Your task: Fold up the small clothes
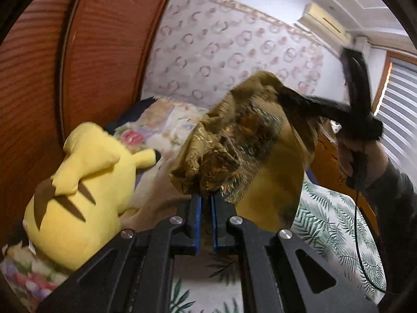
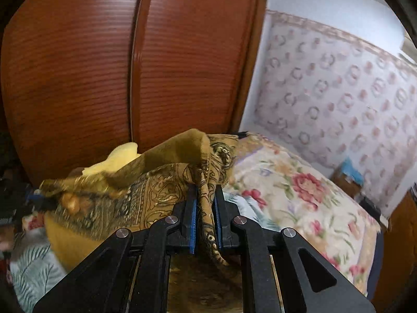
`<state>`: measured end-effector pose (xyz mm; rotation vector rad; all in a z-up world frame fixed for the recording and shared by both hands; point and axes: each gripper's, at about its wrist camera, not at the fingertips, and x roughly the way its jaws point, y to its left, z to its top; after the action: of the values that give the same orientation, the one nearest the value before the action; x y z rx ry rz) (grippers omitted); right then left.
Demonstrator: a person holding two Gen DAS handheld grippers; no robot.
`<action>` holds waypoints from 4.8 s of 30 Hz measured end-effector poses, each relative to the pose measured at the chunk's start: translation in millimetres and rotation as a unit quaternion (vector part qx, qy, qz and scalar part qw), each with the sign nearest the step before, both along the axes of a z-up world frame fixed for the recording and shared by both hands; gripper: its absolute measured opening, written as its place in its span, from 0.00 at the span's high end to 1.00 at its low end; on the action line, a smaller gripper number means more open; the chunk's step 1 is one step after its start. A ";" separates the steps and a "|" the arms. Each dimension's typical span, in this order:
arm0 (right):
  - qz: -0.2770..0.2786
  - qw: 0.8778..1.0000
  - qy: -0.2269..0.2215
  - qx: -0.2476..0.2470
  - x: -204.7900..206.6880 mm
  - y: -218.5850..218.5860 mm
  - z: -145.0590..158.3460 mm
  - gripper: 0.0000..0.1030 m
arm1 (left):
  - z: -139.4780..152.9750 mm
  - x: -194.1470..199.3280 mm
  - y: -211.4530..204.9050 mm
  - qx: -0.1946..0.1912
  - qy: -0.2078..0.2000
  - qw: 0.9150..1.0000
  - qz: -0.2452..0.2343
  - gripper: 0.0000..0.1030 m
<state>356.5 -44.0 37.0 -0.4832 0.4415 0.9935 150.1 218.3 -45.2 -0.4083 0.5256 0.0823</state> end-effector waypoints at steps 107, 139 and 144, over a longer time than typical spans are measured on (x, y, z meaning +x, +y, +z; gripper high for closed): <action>-0.376 0.913 -0.008 0.161 -250.6 -348.4 15.4 0.12 | 119.9 -69.0 -214.3 0.168 -0.060 0.979 -0.097 0.79; -0.376 0.912 -0.010 0.161 -250.3 -349.1 15.4 0.12 | 118.1 -69.4 -211.8 0.170 -0.061 0.979 -0.096 0.79; -0.376 0.912 -0.010 0.161 -250.4 -349.2 15.3 0.12 | 117.7 -69.5 -211.0 0.170 -0.061 0.979 -0.096 0.79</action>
<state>106.1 -393.2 52.3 -0.0016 0.3872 0.2961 80.6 7.3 72.5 -0.0271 0.4177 -0.0399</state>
